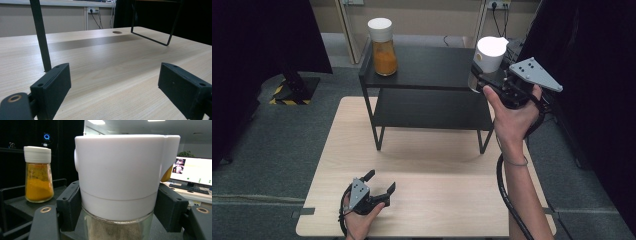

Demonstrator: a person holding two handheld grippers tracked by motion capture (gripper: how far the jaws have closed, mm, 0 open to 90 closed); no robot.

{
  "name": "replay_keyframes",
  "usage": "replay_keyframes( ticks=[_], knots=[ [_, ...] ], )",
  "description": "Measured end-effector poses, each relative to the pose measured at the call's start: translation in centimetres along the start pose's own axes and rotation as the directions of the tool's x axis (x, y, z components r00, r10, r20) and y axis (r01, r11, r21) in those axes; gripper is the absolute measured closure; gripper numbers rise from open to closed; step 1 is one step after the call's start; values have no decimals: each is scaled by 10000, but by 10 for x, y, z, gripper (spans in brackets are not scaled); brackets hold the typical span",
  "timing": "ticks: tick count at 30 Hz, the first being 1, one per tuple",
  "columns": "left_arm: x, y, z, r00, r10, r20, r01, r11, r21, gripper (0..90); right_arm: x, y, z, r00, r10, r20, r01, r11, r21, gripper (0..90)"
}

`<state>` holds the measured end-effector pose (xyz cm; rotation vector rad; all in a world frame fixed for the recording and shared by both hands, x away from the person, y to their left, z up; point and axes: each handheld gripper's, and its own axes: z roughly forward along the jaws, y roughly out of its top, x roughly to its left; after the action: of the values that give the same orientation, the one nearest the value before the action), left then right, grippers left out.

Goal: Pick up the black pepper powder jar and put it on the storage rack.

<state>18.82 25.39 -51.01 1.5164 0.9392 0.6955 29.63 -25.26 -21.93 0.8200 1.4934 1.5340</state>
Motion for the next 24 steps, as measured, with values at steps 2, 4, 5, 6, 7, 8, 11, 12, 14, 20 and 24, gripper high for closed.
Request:
replay_keyframes(
  ticks=[2,4,5,6,7,8,11,12,14,20,24],
  knots=[
    [0,0,0,10000,-7,4,7,10000,-5,104,-1,2,3,10000,8,31,-8,10000,8,308],
    [0,0,0,10000,-15,2,15,10000,-14,104,-2,4,6,10000,58,69,-59,10000,17,308],
    [0,0,0,10000,-20,4,20,10000,-21,104,-2,4,8,9999,63,84,-64,10000,21,308],
    [0,0,0,10000,-14,7,14,10000,-17,104,-2,5,9,9999,81,106,-81,10000,28,307],
    [0,0,0,10000,-15,6,15,10000,-17,104,-3,6,11,9999,78,118,-79,10000,42,308],
    [0,0,0,10000,8,6,-8,10000,4,104,-3,7,12,9999,102,126,-102,9999,40,308],
    [0,0,0,10000,-12,11,12,10000,-18,104,-4,9,16,9997,166,178,-167,9999,36,307],
    [0,-1,0,10000,-23,10,23,10000,-37,104,-4,9,17,9997,178,195,-179,9998,62,308],
    [0,-1,0,10000,-13,14,13,10000,-32,104,-5,10,20,9995,219,245,-221,9997,79,308],
    [0,0,0,10000,4,23,-4,10000,-17,104,-9,11,29,9984,348,436,-357,9991,207,308],
    [1,0,0,10000,22,39,-22,10000,7,104,-11,12,33,9977,385,564,-400,9989,259,308]
  ],
)
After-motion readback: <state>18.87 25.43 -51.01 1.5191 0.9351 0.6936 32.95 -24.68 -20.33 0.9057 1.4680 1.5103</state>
